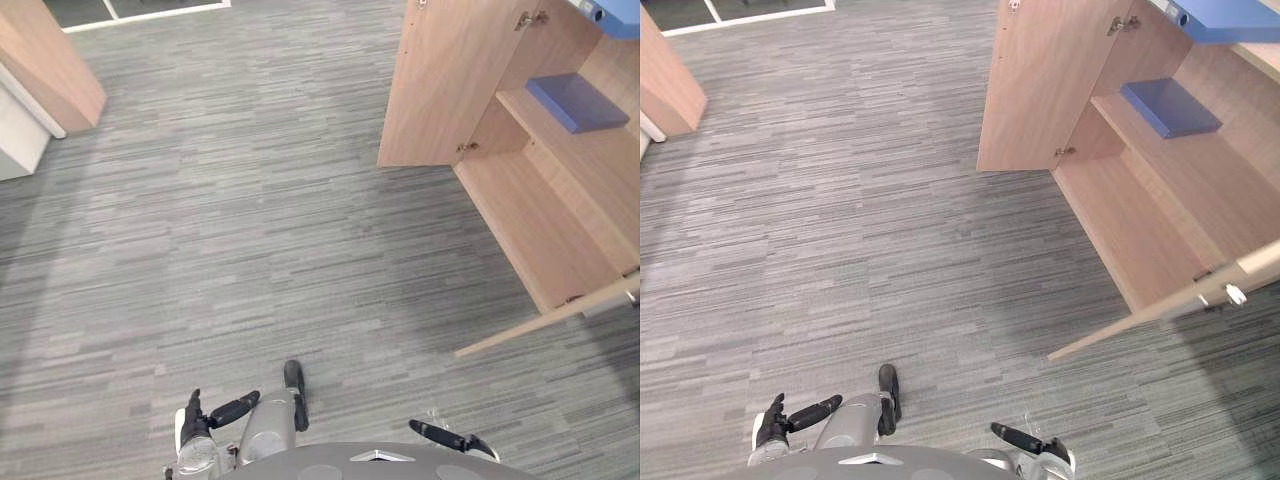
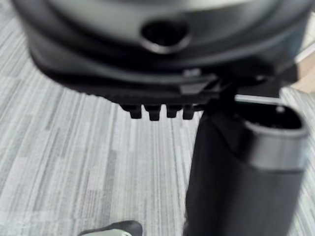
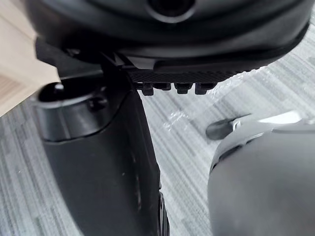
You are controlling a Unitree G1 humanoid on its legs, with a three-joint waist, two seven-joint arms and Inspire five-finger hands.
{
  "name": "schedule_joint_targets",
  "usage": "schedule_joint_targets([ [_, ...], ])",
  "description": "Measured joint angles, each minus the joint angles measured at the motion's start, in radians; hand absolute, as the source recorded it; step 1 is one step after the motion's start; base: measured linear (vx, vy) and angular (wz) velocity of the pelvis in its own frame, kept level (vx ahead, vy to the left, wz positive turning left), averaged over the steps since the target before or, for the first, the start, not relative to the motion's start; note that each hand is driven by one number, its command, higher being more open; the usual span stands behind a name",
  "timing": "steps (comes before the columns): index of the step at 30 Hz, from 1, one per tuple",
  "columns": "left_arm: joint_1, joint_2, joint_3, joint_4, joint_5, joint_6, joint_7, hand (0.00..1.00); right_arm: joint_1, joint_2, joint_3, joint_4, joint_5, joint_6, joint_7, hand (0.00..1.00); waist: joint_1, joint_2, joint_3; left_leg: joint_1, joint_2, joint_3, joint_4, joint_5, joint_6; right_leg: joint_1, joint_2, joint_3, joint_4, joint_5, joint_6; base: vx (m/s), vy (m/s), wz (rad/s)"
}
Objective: Walk over to the cabinet, pick up the folder, carry it to the office cabinet, place the folder inside the office cabinet, then close the office cabinet door
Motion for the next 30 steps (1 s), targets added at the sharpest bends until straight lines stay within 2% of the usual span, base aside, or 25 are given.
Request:
schedule_joint_targets([
  [1,0.0,0.004,0.0,0.016,0.0,0.0,-0.002,1.0,-0.002,0.01,0.0,0.0,0.0,-0.001,0.009,1.0,0.011,-0.01,-0.009,0.052,-0.026,0.031,-0.018,-0.02,0.024,-0.018,-0.035,0.028,0.067,0.025,-0.003,0.41,0.24,-0.48],
  [3,0.015,0.003,-0.001,0.019,0.0,0.014,-0.002,1.0,-0.005,0.014,-0.006,0.001,0.005,0.001,0.022,1.0,0.007,-0.011,-0.019,0.131,-0.064,0.051,-0.045,-0.048,0.042,-0.061,-0.087,0.043,0.239,0.061,-0.004,0.39,0.243,-0.31],
  [4,0.023,0.003,-0.016,0.031,0.0,0.016,-0.002,1.0,-0.002,0.012,-0.023,-0.003,0.008,0.002,0.027,1.0,0.001,-0.007,-0.036,0.191,-0.098,0.061,-0.071,-0.071,0.06,-0.125,-0.136,0.034,0.413,0.118,-0.049,0.39,0.263,-0.13],
  [5,0.021,0.0,-0.035,0.037,0.0,0.016,-0.004,1.0,-0.002,0.008,-0.032,-0.01,0.009,0.0,0.024,1.0,-0.001,-0.003,-0.039,0.237,-0.121,0.07,-0.088,-0.09,0.076,-0.179,-0.182,0.009,0.558,0.179,-0.115,0.46,0.309,-0.05],
  [6,0.016,0.002,-0.043,0.037,0.002,0.016,-0.012,1.0,0.0,0.001,-0.039,-0.025,0.006,-0.009,0.016,1.0,-0.007,-0.005,-0.041,0.286,-0.142,0.074,-0.107,-0.106,0.091,-0.256,-0.243,-0.046,0.785,0.199,-0.205,0.44,0.289,0.11],
  [7,0.01,0.004,-0.062,0.038,0.002,0.016,-0.016,1.0,0.0,-0.012,-0.038,-0.033,0.01,-0.015,0.015,1.0,-0.019,0.0,-0.042,0.343,-0.152,0.064,-0.14,-0.109,0.095,-0.303,-0.276,-0.142,0.948,0.161,-0.252,0.34,0.22,0.17],
  [8,0.009,0.004,-0.071,0.039,0.003,0.016,-0.018,1.0,0.0,-0.016,-0.038,-0.035,0.014,-0.016,0.014,1.0,-0.024,0.009,-0.039,0.369,-0.152,0.056,-0.159,-0.109,0.095,-0.324,-0.277,-0.185,0.996,0.139,-0.267,0.34,0.188,0.14],
  [9,0.005,0.005,-0.077,0.045,0.005,0.015,-0.029,1.0,0.0,-0.017,-0.038,-0.035,0.019,-0.019,0.017,1.0,-0.029,0.017,-0.037,0.409,-0.146,0.053,-0.187,-0.109,0.095,-0.359,-0.261,-0.248,1.03,0.082,-0.251,0.33,0.14,-0.03],
  [10,-0.005,0.008,-0.077,0.06,0.005,0.016,-0.041,1.0,-0.002,-0.011,-0.042,-0.037,0.037,-0.021,0.021,1.0,-0.031,0.018,-0.034,0.439,-0.135,0.054,-0.205,-0.11,0.094,-0.387,-0.231,-0.309,1.004,0.016,-0.226,0.31,0.112,-0.08],
  [12,-0.016,0.008,-0.076,0.071,0.004,0.017,-0.046,1.0,-0.008,-0.003,-0.053,-0.047,0.05,-0.021,0.022,1.0,-0.035,0.022,-0.024,0.47,-0.113,0.056,-0.217,-0.117,0.082,-0.415,-0.181,-0.39,0.909,-0.044,-0.197,0.24,0.022,-0.13],
  [13,-0.028,0.007,-0.076,0.073,0.004,0.017,-0.048,1.0,-0.014,0.006,-0.061,-0.055,0.05,-0.023,0.022,1.0,-0.04,0.026,-0.007,0.49,-0.096,0.06,-0.22,-0.124,0.072,-0.414,-0.144,-0.447,0.811,-0.061,-0.174,0.24,-0.046,-0.21],
  [14,-0.033,0.007,-0.076,0.075,0.004,0.017,-0.05,1.0,-0.018,0.013,-0.062,-0.066,0.05,-0.023,0.021,1.0,-0.043,0.029,0.004,0.509,-0.079,0.073,-0.23,-0.145,0.058,-0.423,-0.102,-0.536,0.667,-0.062,-0.164,0.18,-0.064,-0.38],
  [15,-0.038,0.013,-0.071,0.075,0.004,0.018,-0.054,1.0,-0.028,0.023,-0.058,-0.066,0.049,-0.024,0.021,1.0,-0.034,0.016,0.011,0.52,-0.073,0.102,-0.24,-0.163,0.04,-0.437,-0.066,-0.622,0.502,-0.04,-0.142,0.15,-0.096,-0.5],
  [16,-0.04,0.013,-0.064,0.074,0.004,0.019,-0.054,1.0,-0.032,0.03,-0.055,-0.065,0.049,-0.021,0.021,1.0,-0.023,0.009,0.011,0.523,-0.072,0.123,-0.24,-0.171,0.03,-0.442,-0.049,-0.668,0.411,-0.015,-0.144,0.17,-0.114,-0.67],
  [17,-0.04,0.015,-0.052,0.069,0.005,0.018,-0.057,1.0,-0.035,0.042,-0.053,-0.066,0.052,-0.02,0.02,1.0,-0.018,-0.003,0.009,0.523,-0.073,0.149,-0.23,-0.191,0.008,-0.45,-0.031,-0.756,0.271,0.032,-0.176,0.27,-0.151,-0.55],
  [18,-0.04,0.013,-0.047,0.07,0.009,0.019,-0.056,1.0,-0.038,0.043,-0.053,-0.069,0.06,-0.02,0.021,1.0,-0.025,-0.004,0.008,0.526,-0.067,0.157,-0.216,-0.216,-0.009,-0.464,-0.033,-0.773,0.237,0.043,-0.215,0.38,-0.167,-0.54],
  [20,-0.042,-0.012,-0.009,0.063,0.037,0.019,-0.053,1.0,-0.038,0.043,-0.048,-0.079,0.057,-0.017,0.02,1.0,-0.019,0.003,0.005,0.542,-0.029,0.178,-0.194,-0.262,-0.042,-0.453,-0.003,-0.789,0.223,0.095,-0.232,0.41,-0.16,-0.39],
  [22,-0.049,-0.03,-0.005,0.064,0.041,0.02,-0.056,1.0,-0.038,0.037,-0.046,-0.088,0.057,-0.018,0.02,1.0,-0.029,0.045,-0.006,0.541,0.059,0.197,-0.162,-0.287,-0.082,-0.446,0.094,-0.806,0.202,0.067,-0.289,0.49,-0.175,-0.24],
  [23,-0.049,-0.033,0.003,0.065,0.041,0.02,-0.063,1.0,-0.037,0.037,-0.045,-0.084,0.057,-0.017,0.02,1.0,-0.028,0.047,-0.006,0.534,0.078,0.202,-0.127,-0.289,-0.087,-0.438,0.122,-0.805,0.188,0.055,-0.295,0.49,-0.2,-0.31],
  [24,-0.073,-0.04,0.022,0.066,0.04,0.022,-0.07,1.0,-0.037,0.041,-0.04,-0.072,0.059,-0.015,0.02,1.0,-0.023,0.042,-0.006,0.488,0.16,0.197,0.049,-0.29,-0.088,-0.397,0.191,-0.8,0.136,0.047,-0.308,0.47,-0.225,-0.38],
  [26,-0.071,-0.072,0.069,0.052,0.034,0.024,-0.071,1.0,-0.026,0.045,-0.033,-0.089,0.063,-0.016,0.017,1.0,-0.024,0.052,-0.002,0.414,0.276,0.185,0.357,-0.26,-0.058,-0.327,0.269,-0.776,0.085,0.032,-0.309,0.44,-0.216,-0.6],
  [27,-0.068,-0.097,0.104,0.035,0.025,0.025,-0.069,1.0,-0.025,0.043,-0.016,-0.105,0.089,-0.02,0.01,1.0,-0.017,0.071,0.005,0.357,0.373,0.166,0.607,-0.17,-0.006,-0.27,0.328,-0.729,0.06,0.009,-0.306,0.4,-0.132,-1.23],
  [28,-0.065,-0.103,0.102,0.024,0.015,0.029,-0.07,1.0,-0.03,0.044,0.005,-0.114,0.105,-0.029,0.008,1.0,-0.005,0.083,0.007,0.302,0.444,0.146,0.807,-0.12,0.024,-0.226,0.366,-0.667,0.055,-0.015,-0.304,0.45,-0.089,-1.53],
  [29,-0.066,-0.103,0.101,0.01,0.013,0.029,-0.064,1.0,-0.034,0.051,0.019,-0.114,0.124,-0.037,0.008,1.0,0.004,0.082,0.008,0.259,0.468,0.123,0.912,-0.111,0.028,-0.195,0.379,-0.624,0.053,-0.029,-0.298,0.36,-0.023,-1.32],
  [30,-0.067,-0.101,0.101,0.0,0.012,0.029,-0.062,1.0,-0.037,0.055,0.025,-0.113,0.126,-0.037,0.008,1.0,0.004,0.079,0.009,0.23,0.473,0.112,0.956,-0.112,0.026,-0.175,0.382,-0.6,0.049,-0.036,-0.292,0.33,0.008,-1.12],
])
